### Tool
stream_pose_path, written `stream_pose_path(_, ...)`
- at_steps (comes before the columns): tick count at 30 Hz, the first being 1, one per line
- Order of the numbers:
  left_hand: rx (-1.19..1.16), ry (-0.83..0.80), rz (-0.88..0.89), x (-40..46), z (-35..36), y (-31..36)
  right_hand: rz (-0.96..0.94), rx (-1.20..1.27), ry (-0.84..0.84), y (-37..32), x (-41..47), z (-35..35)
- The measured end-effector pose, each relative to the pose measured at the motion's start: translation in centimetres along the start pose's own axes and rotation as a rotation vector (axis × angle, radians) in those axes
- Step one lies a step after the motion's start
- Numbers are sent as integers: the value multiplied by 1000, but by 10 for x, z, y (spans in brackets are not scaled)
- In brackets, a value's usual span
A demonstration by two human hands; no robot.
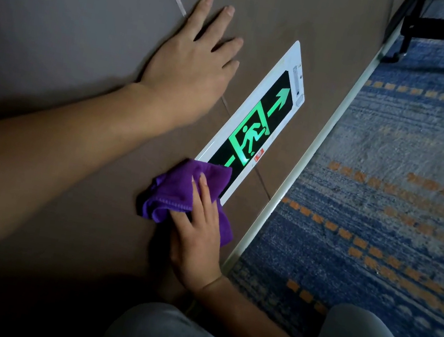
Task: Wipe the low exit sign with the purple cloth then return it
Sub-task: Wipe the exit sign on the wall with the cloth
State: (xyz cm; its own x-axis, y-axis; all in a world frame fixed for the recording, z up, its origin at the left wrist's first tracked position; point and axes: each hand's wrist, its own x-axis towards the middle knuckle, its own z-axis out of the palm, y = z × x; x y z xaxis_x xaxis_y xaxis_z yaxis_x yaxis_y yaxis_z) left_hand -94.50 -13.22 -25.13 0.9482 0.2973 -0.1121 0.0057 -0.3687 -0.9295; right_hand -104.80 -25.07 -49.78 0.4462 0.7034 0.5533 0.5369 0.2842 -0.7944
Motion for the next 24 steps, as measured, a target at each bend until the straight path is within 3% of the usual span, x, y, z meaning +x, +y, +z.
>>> stream_pose_path(3,-16,15,-5,0,0,0,18,-79,-105,19,-27,1)
stream_pose_path(8,-17,4,-7,-1,2,1,214,-89,-279,44,-63,-7)
stream_pose_path(13,-45,30,-34,0,3,3,362,6,-215,17,-60,-3)
stream_pose_path(18,-60,35,-56,1,7,5,234,93,-99,-13,-36,1)
stream_pose_path(24,-89,44,-59,1,7,5,270,28,-238,24,-58,-5)
